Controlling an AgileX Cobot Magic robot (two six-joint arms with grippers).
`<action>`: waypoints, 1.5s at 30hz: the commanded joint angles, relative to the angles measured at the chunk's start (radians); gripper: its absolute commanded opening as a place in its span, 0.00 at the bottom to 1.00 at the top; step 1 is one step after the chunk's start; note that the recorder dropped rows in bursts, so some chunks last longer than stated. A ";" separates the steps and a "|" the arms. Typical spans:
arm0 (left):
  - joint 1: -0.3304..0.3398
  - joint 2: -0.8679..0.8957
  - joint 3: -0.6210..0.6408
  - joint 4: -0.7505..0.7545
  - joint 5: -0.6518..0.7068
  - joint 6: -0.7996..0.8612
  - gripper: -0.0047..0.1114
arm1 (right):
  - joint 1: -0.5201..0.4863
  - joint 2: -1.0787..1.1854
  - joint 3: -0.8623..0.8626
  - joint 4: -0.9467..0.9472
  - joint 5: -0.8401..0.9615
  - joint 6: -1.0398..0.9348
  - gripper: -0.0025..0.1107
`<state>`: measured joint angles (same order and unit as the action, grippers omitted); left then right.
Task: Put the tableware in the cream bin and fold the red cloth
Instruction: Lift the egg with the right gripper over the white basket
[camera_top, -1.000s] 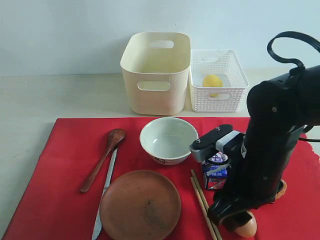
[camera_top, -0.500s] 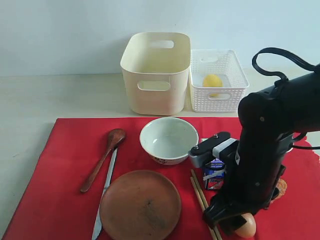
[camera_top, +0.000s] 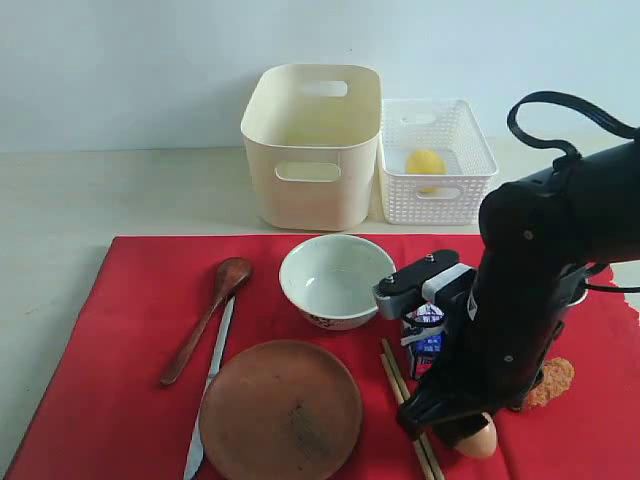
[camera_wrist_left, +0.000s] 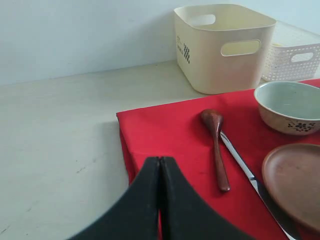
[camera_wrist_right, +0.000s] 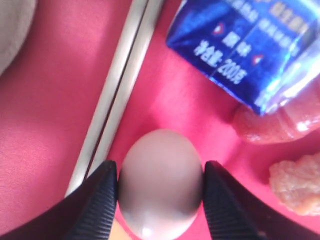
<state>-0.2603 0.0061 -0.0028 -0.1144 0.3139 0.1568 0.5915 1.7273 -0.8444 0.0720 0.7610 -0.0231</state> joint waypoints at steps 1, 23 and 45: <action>0.003 -0.006 0.003 0.001 -0.007 0.000 0.04 | 0.001 -0.077 -0.025 -0.025 0.004 0.000 0.02; 0.003 -0.006 0.003 0.001 -0.007 0.000 0.04 | 0.001 -0.434 -0.025 -0.116 -0.081 0.004 0.02; 0.003 -0.006 0.003 0.001 -0.007 0.000 0.04 | -0.222 -0.227 -0.300 -0.100 -0.153 0.023 0.02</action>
<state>-0.2603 0.0061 -0.0028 -0.1144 0.3139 0.1568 0.3759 1.4462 -1.0974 -0.0323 0.6445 0.0000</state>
